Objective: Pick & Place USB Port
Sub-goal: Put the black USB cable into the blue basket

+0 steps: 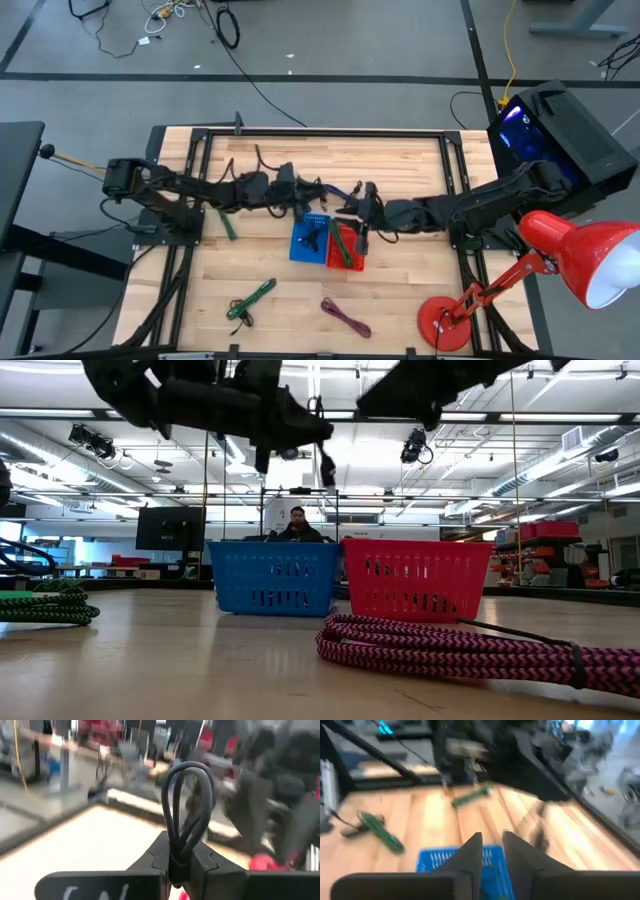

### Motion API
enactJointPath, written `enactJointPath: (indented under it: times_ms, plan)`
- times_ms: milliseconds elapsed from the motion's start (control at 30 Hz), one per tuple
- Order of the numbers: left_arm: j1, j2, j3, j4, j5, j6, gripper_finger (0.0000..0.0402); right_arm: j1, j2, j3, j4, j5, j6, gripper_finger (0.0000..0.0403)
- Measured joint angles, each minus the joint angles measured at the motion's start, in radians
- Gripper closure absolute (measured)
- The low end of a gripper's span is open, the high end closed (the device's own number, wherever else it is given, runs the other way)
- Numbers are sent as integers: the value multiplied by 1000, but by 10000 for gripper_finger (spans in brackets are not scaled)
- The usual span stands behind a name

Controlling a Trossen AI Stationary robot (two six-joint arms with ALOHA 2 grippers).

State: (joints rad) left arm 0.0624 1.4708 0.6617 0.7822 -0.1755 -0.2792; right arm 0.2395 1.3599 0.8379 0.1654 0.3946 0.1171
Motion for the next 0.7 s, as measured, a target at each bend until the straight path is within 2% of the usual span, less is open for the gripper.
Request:
enactJointPath:
  times_ms: [133, 267, 367, 500, 700]
  plan:
    - [-34, -28, 0, -196, -34, -70, 372, 24, -35, -1, -97, 90, 25, 310]
    - [-117, -27, 0, -335, -142, -133, 372, 25, -66, -1, -141, 172, 29, 309]
    - [-162, -27, -1, -393, -216, -198, 372, 27, -79, -1, -137, 172, 15, 309]
    - [-209, -27, -1, -401, -229, -279, 372, 23, -80, -1, -138, 173, 2, 309]
    - [-255, -26, -1, -505, -279, -400, 372, 24, -80, -1, -146, 173, 2, 309]
